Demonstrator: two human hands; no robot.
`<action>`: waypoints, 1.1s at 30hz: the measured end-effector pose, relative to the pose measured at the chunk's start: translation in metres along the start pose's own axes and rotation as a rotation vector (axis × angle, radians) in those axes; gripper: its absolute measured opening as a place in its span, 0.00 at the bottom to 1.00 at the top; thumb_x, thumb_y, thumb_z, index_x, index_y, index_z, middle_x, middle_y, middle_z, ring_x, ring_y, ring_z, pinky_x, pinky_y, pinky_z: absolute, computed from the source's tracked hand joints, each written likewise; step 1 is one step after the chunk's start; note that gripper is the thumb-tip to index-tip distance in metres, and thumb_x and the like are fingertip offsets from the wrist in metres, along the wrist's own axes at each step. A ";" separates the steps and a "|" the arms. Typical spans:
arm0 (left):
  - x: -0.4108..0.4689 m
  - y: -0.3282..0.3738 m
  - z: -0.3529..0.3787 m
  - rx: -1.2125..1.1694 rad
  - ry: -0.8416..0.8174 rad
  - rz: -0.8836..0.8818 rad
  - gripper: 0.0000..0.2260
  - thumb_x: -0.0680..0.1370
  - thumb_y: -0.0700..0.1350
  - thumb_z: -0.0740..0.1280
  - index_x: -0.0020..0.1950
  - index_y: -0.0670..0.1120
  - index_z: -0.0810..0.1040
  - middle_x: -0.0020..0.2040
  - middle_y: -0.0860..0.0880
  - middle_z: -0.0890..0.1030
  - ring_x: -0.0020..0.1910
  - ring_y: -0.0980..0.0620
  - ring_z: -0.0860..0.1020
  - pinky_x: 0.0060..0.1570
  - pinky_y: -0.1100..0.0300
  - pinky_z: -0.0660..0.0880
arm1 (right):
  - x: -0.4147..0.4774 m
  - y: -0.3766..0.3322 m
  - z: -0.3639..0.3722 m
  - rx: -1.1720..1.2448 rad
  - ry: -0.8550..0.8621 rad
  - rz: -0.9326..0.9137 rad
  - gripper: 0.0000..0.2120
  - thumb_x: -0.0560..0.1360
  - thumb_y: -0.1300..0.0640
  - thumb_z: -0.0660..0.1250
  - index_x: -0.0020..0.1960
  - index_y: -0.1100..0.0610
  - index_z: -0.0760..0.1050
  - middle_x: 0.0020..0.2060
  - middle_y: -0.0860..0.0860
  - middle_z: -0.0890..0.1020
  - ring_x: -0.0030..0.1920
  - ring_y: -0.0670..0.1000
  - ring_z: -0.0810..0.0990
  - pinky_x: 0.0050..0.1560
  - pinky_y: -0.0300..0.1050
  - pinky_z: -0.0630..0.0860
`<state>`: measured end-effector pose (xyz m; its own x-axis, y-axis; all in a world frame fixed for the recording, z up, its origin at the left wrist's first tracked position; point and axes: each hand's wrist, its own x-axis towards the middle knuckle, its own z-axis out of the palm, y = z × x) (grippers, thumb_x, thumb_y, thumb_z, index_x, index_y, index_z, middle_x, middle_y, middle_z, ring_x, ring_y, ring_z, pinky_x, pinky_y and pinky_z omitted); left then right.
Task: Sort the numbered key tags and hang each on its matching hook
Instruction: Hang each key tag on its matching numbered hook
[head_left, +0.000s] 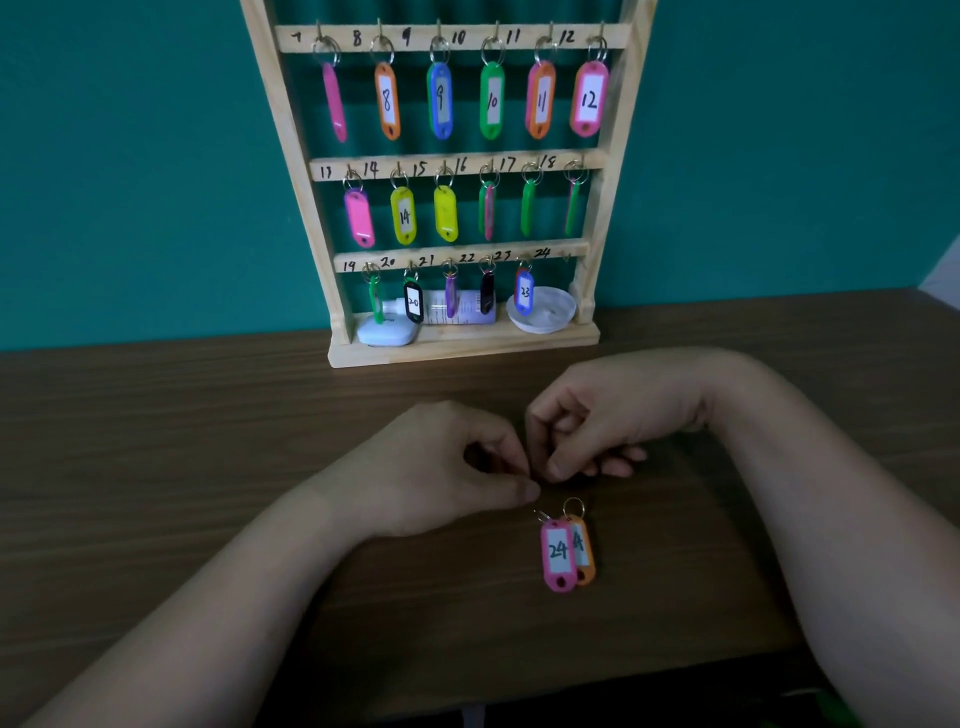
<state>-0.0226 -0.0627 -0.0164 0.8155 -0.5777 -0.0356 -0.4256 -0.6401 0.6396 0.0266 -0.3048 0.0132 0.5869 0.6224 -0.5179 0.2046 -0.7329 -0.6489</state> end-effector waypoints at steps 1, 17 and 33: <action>0.000 0.001 0.000 0.014 -0.007 -0.006 0.08 0.75 0.60 0.76 0.47 0.58 0.86 0.44 0.61 0.83 0.45 0.64 0.79 0.39 0.70 0.70 | -0.002 0.001 0.000 -0.001 -0.012 0.000 0.05 0.82 0.54 0.73 0.58 0.51 0.82 0.41 0.51 0.84 0.33 0.46 0.78 0.28 0.36 0.71; -0.001 0.014 0.011 0.071 -0.048 0.026 0.14 0.73 0.67 0.74 0.45 0.58 0.85 0.45 0.59 0.82 0.46 0.62 0.79 0.40 0.64 0.71 | -0.007 -0.004 0.006 -0.083 -0.040 0.056 0.09 0.77 0.57 0.78 0.56 0.56 0.83 0.39 0.53 0.84 0.31 0.48 0.77 0.30 0.40 0.72; 0.000 0.012 0.013 0.064 -0.045 0.039 0.06 0.75 0.58 0.77 0.47 0.58 0.86 0.46 0.60 0.83 0.46 0.63 0.79 0.41 0.70 0.72 | 0.000 0.000 0.006 -0.061 0.050 0.055 0.05 0.79 0.59 0.75 0.55 0.55 0.83 0.39 0.52 0.85 0.32 0.46 0.78 0.29 0.38 0.73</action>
<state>-0.0324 -0.0767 -0.0186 0.7801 -0.6239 -0.0467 -0.4821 -0.6471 0.5905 0.0219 -0.3035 0.0097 0.6367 0.5670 -0.5226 0.2174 -0.7822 -0.5838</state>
